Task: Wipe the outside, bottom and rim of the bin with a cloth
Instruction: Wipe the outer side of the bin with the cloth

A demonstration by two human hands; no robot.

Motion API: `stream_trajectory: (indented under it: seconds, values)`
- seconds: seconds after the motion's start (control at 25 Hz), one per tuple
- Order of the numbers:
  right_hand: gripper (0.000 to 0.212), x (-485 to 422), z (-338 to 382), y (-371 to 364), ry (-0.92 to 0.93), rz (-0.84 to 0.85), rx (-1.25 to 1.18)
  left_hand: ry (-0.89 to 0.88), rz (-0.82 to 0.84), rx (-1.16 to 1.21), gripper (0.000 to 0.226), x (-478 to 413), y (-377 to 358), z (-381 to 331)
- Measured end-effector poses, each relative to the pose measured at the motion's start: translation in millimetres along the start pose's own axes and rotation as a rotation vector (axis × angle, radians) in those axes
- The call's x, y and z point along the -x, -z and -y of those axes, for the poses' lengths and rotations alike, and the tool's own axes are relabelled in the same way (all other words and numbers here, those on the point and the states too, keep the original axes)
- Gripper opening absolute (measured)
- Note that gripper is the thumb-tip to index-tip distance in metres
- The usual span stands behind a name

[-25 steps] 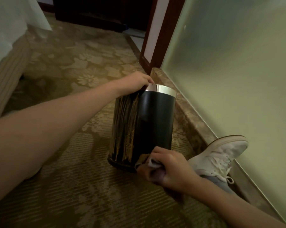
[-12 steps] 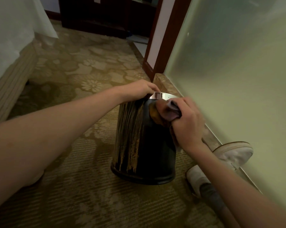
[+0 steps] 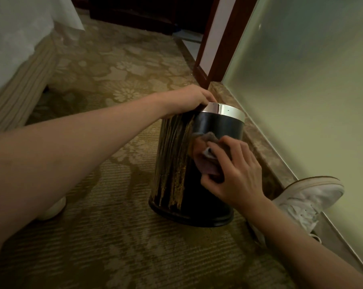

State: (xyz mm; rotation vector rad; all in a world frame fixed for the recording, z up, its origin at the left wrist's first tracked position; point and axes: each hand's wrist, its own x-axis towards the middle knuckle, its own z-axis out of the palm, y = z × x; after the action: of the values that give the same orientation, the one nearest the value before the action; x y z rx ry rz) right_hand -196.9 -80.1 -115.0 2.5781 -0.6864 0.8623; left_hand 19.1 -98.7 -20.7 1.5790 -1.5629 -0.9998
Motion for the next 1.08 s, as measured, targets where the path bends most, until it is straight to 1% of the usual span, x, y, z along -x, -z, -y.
stream_trajectory:
  seconds: [0.12,0.2,0.28,0.32,0.36,0.4,0.44,0.48,0.52,0.56,0.6,0.68,0.76,0.84,0.96,1.08]
  values:
    - [0.034,18.1,5.7,3.1,0.191,0.042,-0.018,-0.013,0.02,-0.049,0.03,-0.2,-1.1,-2.1]
    - [0.031,35.0,12.7,8.5,0.342,0.113,-0.052,-0.052,0.018,-0.132,0.03,0.0,-2.2,-3.2]
    - [0.028,50.0,17.3,17.3,0.458,0.263,-0.086,-0.074,0.031,-0.182,0.032,2.1,-2.8,-5.9]
    - [0.027,55.4,17.7,22.8,0.485,0.365,-0.116,-0.064,0.059,-0.189,0.032,3.3,-3.7,-8.4]
    - [0.025,57.1,16.9,29.7,0.482,0.463,-0.158,-0.048,0.088,-0.206,0.033,4.4,-5.1,-11.4]
    - [0.023,54.2,15.4,38.9,0.441,0.523,-0.216,-0.04,0.113,-0.224,0.033,5.5,-7.6,-15.0]
    - [0.022,47.6,12.0,47.2,0.356,0.527,-0.282,-0.035,0.124,-0.234,0.033,7.0,-10.4,-17.4]
    - [0.022,36.7,7.9,55.2,0.238,0.477,-0.339,-0.037,0.124,-0.219,0.032,8.4,-12.2,-19.2]
    - [0.024,22.0,2.3,61.6,0.111,0.382,-0.363,-0.035,0.113,-0.187,0.031,7.7,-13.1,-17.9]
    - [0.027,3.3,-4.9,66.2,0.013,0.273,-0.328,-0.038,0.092,-0.152,0.03,6.7,-13.6,-15.2]
    - [0.031,-16.8,-12.5,69.0,-0.032,0.177,-0.232,-0.049,0.067,-0.128,0.029,7.1,-13.8,-12.4]
    - [0.034,-54.0,-23.1,67.9,-0.003,0.077,-0.003,-0.101,0.029,-0.15,0.036,7.7,-11.9,-8.2]
    - [0.034,-74.0,-23.4,58.9,0.09,0.088,0.145,-0.144,0.018,-0.195,0.041,7.9,-10.2,-4.9]
    - [0.034,-80.0,-18.9,48.2,0.132,0.135,0.226,-0.113,0.031,-0.109,0.036,6.8,-8.5,-4.4]
    - [0.033,-79.5,-8.4,39.4,0.108,0.174,0.211,-0.049,0.084,-0.031,0.03,5.1,-6.9,-6.0]
    - [0.037,-53.8,7.5,33.3,0.197,0.305,0.109,-0.069,0.042,-0.038,0.027,1.0,-11.3,-4.9]
